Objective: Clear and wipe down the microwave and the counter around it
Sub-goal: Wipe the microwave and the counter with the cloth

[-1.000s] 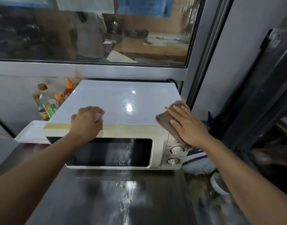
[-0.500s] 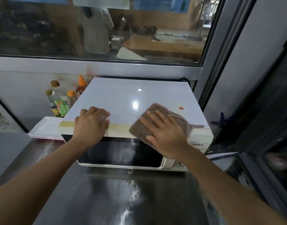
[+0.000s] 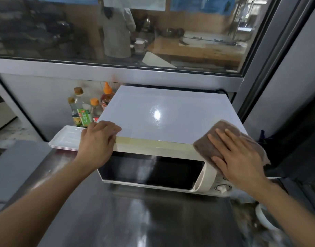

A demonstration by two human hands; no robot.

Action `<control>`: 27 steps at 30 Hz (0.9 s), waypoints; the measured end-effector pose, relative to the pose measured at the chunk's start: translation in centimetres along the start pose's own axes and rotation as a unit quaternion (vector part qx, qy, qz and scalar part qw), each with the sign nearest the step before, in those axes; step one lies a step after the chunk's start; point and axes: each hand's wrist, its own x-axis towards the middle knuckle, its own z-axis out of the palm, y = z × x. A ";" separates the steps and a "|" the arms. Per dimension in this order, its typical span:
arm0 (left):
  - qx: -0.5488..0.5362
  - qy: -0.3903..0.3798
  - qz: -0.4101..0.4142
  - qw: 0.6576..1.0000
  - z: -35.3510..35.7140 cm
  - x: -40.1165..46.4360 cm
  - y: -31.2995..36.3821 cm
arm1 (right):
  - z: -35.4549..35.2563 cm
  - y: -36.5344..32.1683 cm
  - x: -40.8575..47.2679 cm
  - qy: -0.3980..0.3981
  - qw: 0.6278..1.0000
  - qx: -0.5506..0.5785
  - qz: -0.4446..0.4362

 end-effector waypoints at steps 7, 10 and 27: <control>-0.019 -0.009 0.021 1.000 -0.2 0.1 -0.9 | 0.4 -12.9 5.8 0.065 0.996 0.034 -0.055; -0.052 -0.020 0.033 0.998 -0.6 -0.3 -1.5 | 0.3 -17.8 8.1 0.074 0.994 0.021 -0.082; -0.224 0.014 -0.065 0.972 -2.3 -1.1 -6.8 | 0.0 -15.7 7.5 0.017 0.996 0.019 -0.083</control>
